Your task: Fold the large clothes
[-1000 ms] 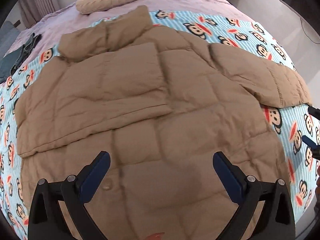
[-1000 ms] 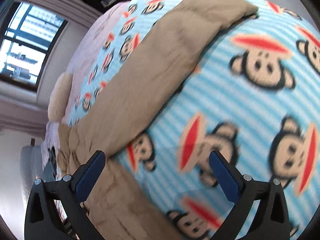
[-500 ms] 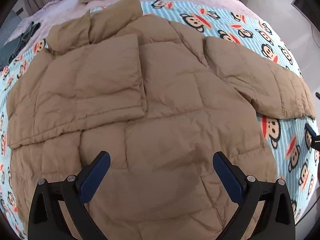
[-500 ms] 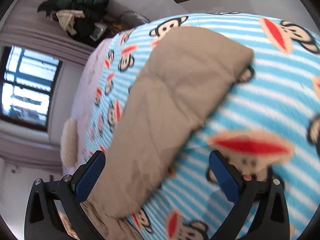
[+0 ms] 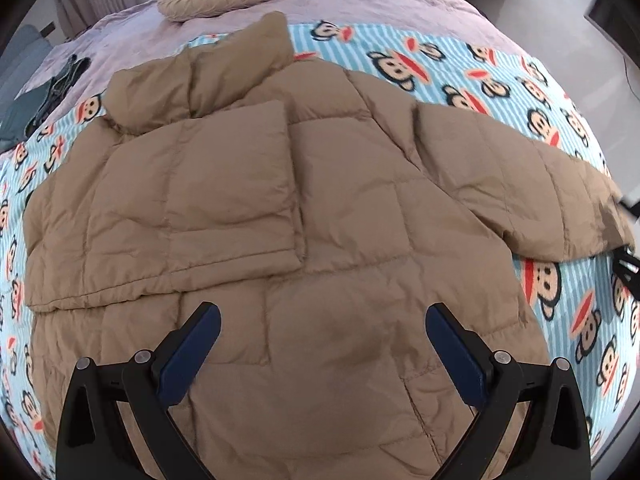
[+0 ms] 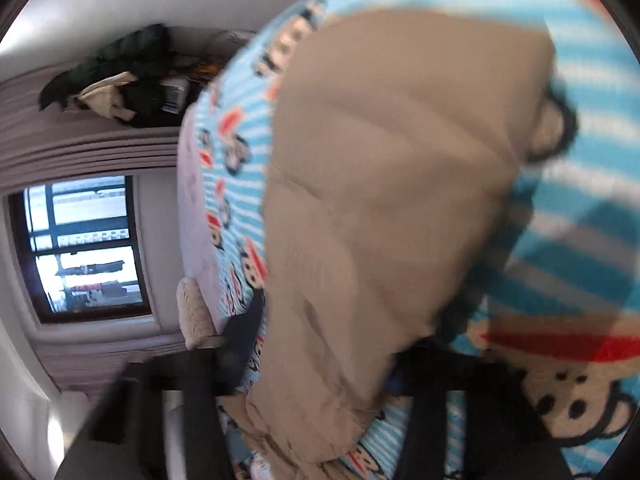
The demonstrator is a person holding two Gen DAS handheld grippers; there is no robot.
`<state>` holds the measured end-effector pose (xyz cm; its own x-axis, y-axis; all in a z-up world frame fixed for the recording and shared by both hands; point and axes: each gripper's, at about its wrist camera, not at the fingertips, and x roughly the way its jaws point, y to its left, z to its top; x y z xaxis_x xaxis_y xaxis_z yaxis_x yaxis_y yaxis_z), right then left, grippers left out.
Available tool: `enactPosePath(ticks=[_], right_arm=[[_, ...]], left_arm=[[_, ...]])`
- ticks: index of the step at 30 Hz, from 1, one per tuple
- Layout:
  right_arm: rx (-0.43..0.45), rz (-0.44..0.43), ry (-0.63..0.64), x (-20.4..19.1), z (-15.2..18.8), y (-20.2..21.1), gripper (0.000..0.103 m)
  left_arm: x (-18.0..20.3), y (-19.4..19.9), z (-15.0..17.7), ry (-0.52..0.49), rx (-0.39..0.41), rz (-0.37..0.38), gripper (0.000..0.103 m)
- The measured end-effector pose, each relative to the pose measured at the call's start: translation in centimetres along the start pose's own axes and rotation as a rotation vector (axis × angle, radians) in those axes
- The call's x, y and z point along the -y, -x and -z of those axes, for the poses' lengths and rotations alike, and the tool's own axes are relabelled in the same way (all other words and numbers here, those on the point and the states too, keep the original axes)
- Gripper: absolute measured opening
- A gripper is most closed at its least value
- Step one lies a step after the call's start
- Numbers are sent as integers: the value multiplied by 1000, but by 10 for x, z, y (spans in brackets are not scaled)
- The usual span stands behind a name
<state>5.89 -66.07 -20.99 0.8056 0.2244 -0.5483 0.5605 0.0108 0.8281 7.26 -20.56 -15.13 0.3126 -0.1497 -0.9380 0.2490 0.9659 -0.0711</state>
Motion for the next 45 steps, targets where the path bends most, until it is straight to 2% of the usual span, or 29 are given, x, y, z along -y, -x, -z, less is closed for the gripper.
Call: enactPosePath(ticks=[1, 6, 11, 16, 21, 24, 28, 31, 33, 34, 37, 39, 40, 41, 43, 45], right_arm=[[0, -12, -14, 2, 0, -3, 12], [-13, -88, 59, -21, 12, -9, 8], [-78, -125, 315, -88, 55, -22, 8], [-156, -146, 563, -159, 128, -54, 9], [-235, -123, 883, -215, 241, -105, 9], [-291, -87, 1047, -223, 313, -135, 9], [-377, -9, 1145, -207, 385, -181, 9], [-429, 86, 1202, -176, 420, -213, 9], [-457, 138, 1210, -154, 439, -220, 9], [-478, 166, 1192, -143, 441, -229, 13], [-502, 268, 1130, -115, 440, -243, 13], [-514, 277, 1091, -111, 438, -243, 23], [-528, 284, 1075, -113, 436, -239, 37], [-534, 278, 1056, -115, 432, -230, 57], [-499, 223, 1014, -121, 423, -206, 78], [-439, 212, 961, -122, 406, -186, 78]], left_arm=[[-4, 1, -1, 6, 3, -2, 102], [-26, 4, -2, 30, 3, 5, 102], [-60, 11, -4, 57, 39, -23, 102], [-107, 21, -10, 126, 83, -30, 102], [-151, 27, -10, 175, 104, -43, 102], [-183, 33, -7, 212, 131, -50, 102], [-225, 39, -3, 260, 162, -80, 102], [-252, 37, 3, 296, 168, -90, 102], [-263, 33, 7, 305, 164, -95, 102], [-265, 30, 9, 306, 163, -95, 102], [-271, 22, 14, 304, 153, -72, 102], [-267, 19, 15, 296, 150, -57, 102], [-265, 18, 14, 289, 153, -45, 102], [-264, 18, 13, 285, 156, -37, 102], [-262, 17, 11, 282, 161, -21, 102], [-261, 15, 8, 287, 156, -2, 102]])
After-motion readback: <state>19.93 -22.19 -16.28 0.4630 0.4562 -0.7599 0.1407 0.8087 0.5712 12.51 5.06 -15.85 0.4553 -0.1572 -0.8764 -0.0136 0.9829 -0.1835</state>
